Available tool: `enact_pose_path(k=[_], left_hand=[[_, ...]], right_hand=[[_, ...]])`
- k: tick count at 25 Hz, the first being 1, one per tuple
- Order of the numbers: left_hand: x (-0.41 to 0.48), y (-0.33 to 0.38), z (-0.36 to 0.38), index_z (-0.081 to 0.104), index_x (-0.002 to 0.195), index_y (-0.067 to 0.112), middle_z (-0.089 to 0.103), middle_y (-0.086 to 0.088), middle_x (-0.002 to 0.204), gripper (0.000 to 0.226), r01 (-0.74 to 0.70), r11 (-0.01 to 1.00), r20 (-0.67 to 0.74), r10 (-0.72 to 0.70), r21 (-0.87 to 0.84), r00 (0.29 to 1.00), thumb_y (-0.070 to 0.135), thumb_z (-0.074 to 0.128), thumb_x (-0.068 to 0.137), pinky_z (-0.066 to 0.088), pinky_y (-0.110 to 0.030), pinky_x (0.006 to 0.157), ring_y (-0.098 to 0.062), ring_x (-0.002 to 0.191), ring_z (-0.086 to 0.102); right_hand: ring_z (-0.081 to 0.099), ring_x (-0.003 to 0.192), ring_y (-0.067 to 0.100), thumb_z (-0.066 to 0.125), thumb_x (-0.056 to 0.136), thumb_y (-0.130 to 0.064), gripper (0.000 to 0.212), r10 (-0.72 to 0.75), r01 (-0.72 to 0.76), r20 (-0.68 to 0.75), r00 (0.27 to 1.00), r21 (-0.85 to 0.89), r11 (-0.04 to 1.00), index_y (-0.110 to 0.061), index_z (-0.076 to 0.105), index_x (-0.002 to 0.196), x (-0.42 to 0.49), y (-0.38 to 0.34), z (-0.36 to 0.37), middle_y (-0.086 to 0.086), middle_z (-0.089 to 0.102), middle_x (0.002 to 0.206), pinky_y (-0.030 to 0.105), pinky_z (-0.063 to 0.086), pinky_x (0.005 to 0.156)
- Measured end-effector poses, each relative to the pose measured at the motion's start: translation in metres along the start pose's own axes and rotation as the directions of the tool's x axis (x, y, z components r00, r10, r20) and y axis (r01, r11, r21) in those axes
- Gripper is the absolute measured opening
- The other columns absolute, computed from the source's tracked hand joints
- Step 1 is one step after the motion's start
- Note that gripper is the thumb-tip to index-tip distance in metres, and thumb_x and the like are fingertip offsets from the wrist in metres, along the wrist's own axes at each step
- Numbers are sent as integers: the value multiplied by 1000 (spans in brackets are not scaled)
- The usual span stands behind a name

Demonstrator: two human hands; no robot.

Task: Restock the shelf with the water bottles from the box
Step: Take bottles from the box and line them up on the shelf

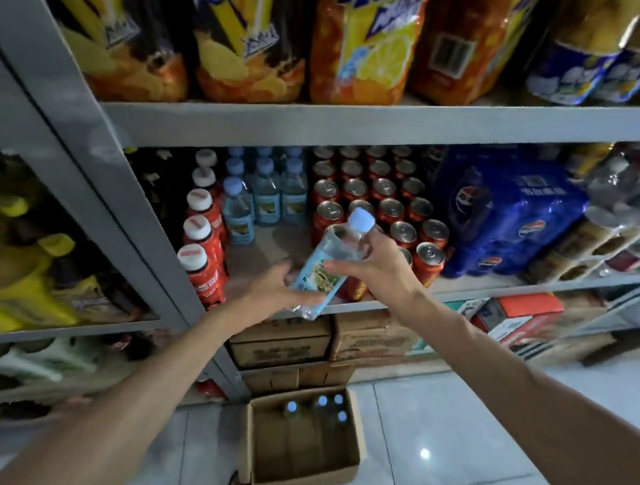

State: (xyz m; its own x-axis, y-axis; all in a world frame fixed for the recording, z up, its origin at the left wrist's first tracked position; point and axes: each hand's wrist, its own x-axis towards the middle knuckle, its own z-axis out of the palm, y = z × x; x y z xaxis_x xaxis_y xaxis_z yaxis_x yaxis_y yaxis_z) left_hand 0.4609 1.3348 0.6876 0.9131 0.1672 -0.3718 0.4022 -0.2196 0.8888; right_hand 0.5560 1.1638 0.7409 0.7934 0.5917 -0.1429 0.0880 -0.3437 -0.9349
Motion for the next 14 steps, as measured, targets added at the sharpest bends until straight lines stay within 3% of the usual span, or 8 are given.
enact_pose_path(k=[2,4,7,9,11,14], left_hand=[[15,-13,-8,47,133,15,57,-3,131,64,52,965,-150,-13,258,989,36,75,80,46,-20,88,-21,119,55],[33,-30,-12,29,147,12,37,-12,150,85,200,850,-216,-105,486,971,49,68,82,36,-33,106,-28,136,38],[59,-58,-11,9,153,12,13,-25,157,106,289,667,-187,-222,687,957,65,61,78,19,-44,118,-38,144,17],[70,-71,-9,4,154,14,3,-31,156,112,321,541,-210,-258,777,943,73,57,74,9,-51,119,-43,145,6],[78,-76,-10,13,152,10,13,-34,153,115,312,442,-240,-211,841,948,76,58,70,11,-53,117,-44,143,14],[88,-78,-14,33,142,7,38,-27,141,114,296,418,-250,-162,859,955,80,63,60,28,-50,111,-40,130,36]], right_hand=[[66,85,-1,86,68,-19,54,-82,75,-32,996,-182,980,-18,60,116,31,-13,7,-10,70,99,5,48,71],[60,84,3,85,68,-17,61,-159,146,-13,987,-333,932,-15,55,122,66,-22,15,-8,65,100,0,40,62],[58,92,14,83,69,-17,64,-218,223,61,974,-444,868,-11,53,126,117,-24,35,2,65,108,12,40,66],[63,94,20,81,69,-19,58,-247,254,76,966,-463,849,-15,55,121,145,-16,51,3,68,109,22,50,72],[64,102,26,79,71,-28,57,-263,262,73,962,-525,810,-20,55,122,166,-4,66,4,68,114,34,53,80],[63,108,33,77,74,-30,61,-255,255,76,964,-547,797,-20,52,128,189,14,89,9,67,121,37,53,86]])
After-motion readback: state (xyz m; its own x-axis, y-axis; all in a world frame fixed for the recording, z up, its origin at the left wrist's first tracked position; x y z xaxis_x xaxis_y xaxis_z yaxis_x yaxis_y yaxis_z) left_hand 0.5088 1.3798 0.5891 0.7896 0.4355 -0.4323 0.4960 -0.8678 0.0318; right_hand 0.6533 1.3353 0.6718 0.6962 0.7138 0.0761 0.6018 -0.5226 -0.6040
